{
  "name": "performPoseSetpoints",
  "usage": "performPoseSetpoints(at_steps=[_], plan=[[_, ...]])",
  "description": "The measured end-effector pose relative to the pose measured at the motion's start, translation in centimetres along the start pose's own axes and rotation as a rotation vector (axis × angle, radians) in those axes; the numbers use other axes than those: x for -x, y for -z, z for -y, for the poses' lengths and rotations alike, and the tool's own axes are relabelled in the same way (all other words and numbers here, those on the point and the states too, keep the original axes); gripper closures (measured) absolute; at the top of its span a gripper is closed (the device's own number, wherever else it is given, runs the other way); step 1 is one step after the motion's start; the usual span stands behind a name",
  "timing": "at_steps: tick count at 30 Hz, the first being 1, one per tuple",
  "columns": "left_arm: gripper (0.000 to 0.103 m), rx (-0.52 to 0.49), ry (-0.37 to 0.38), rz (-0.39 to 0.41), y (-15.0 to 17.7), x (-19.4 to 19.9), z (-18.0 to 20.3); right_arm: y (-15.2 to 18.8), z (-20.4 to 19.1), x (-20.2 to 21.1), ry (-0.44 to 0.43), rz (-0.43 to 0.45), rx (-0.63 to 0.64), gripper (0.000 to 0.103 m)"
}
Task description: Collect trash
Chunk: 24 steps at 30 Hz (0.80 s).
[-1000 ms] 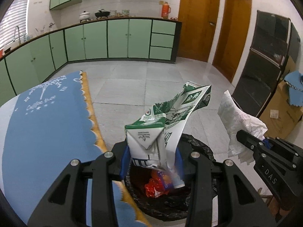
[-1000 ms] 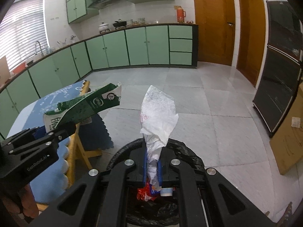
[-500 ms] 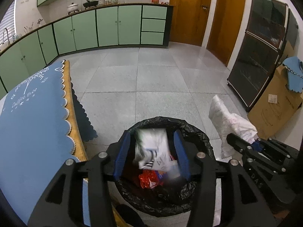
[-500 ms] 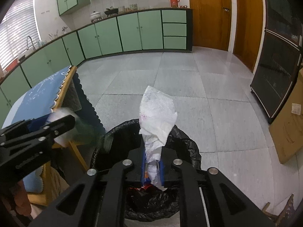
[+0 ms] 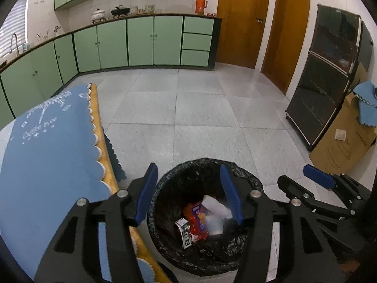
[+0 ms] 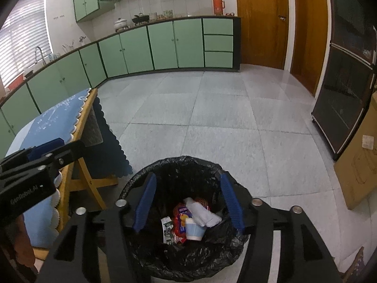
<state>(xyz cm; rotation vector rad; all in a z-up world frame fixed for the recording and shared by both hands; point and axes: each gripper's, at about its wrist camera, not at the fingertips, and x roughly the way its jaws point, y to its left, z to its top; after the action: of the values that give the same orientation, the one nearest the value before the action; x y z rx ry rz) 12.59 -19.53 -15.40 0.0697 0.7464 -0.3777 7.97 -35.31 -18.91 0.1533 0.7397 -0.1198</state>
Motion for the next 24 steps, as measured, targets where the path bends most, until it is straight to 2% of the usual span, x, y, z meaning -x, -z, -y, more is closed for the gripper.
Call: performPoseSetpoints(at_steps=[7, 14, 18, 24], plan=[[0.040, 0.020, -0.027, 0.044, -0.9, 3.2, -1.5, -1.8, -1.3, 2.8, -0.011, 0.062, 0.027, 0.022], [0.024, 0.053, -0.063, 0.101, -1.6, 7.0, -3.7, -3.9, -3.5, 5.8, -0.057, 0.130, 0.047, 0.008], [0.018, 0.068, -0.096, 0.140, -2.3, 9.2, -4.9, -4.7, -4.6, 7.3, -0.087, 0.158, 0.053, 0.006], [0.015, 0.086, -0.140, 0.176, -2.9, 11.7, -6.1, -5.7, -6.0, 9.3, -0.126, 0.182, 0.056, 0.006]])
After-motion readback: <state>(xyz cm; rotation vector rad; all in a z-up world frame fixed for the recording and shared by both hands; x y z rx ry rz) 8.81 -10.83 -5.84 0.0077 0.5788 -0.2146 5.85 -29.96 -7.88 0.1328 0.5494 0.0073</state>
